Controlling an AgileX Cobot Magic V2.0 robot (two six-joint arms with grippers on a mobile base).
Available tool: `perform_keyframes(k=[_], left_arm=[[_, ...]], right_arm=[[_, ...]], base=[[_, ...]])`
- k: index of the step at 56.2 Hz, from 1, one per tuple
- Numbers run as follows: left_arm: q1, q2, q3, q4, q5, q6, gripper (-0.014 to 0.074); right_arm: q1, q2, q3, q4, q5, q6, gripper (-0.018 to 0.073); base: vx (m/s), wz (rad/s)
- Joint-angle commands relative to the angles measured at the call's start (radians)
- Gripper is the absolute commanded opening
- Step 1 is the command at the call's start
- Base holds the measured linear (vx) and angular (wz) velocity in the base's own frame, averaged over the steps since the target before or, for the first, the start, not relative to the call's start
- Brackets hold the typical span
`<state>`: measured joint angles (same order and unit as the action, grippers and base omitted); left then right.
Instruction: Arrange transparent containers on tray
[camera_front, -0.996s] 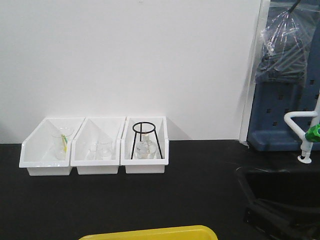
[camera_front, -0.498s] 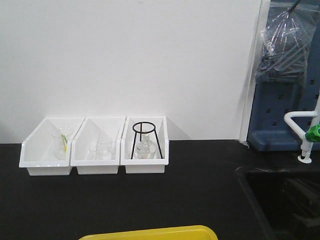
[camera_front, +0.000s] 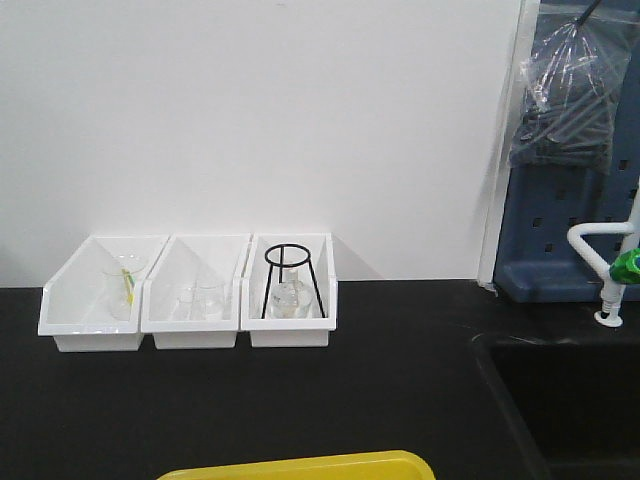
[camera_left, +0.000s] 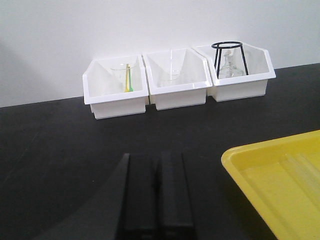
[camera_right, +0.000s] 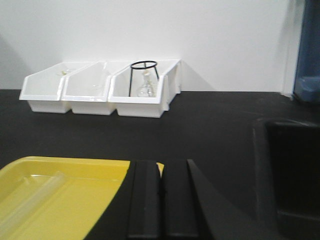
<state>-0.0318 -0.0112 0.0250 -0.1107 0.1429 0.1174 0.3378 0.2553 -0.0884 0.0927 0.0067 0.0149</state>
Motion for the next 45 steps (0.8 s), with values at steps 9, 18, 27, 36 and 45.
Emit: perform_keyframes(k=[9, 18, 27, 36, 45], left_arm=[[0.003, -0.014, 0.038, -0.003, -0.076, -0.001, 0.0000], [0.003, -0.014, 0.038, -0.003, -0.076, -0.001, 0.0000], [0.003, -0.014, 0.038, -0.003, -0.075, -0.001, 0.0000], [0.003, -0.014, 0.038, -0.003, -0.075, -0.001, 0.0000], [0.003, -0.014, 0.038, -0.003, -0.075, -0.001, 0.0000]], right_arm=[[-0.190, -0.197, 0.128, -0.034, -0.060, -0.003, -0.0011], [-0.299, -0.277, 0.128, -0.068, 0.031, -0.003, -0.0011], [-0.318, -0.274, 0.128, -0.067, 0.060, -0.003, -0.0011], [-0.318, -0.274, 0.128, -0.067, 0.059, -0.004, -0.0011], [-0.318, -0.274, 0.128, -0.067, 0.059, -0.004, -0.0011]], base=[[0.00, 0.00], [0.00, 0.00], [0.00, 0.00], [0.00, 0.00], [0.00, 0.00]])
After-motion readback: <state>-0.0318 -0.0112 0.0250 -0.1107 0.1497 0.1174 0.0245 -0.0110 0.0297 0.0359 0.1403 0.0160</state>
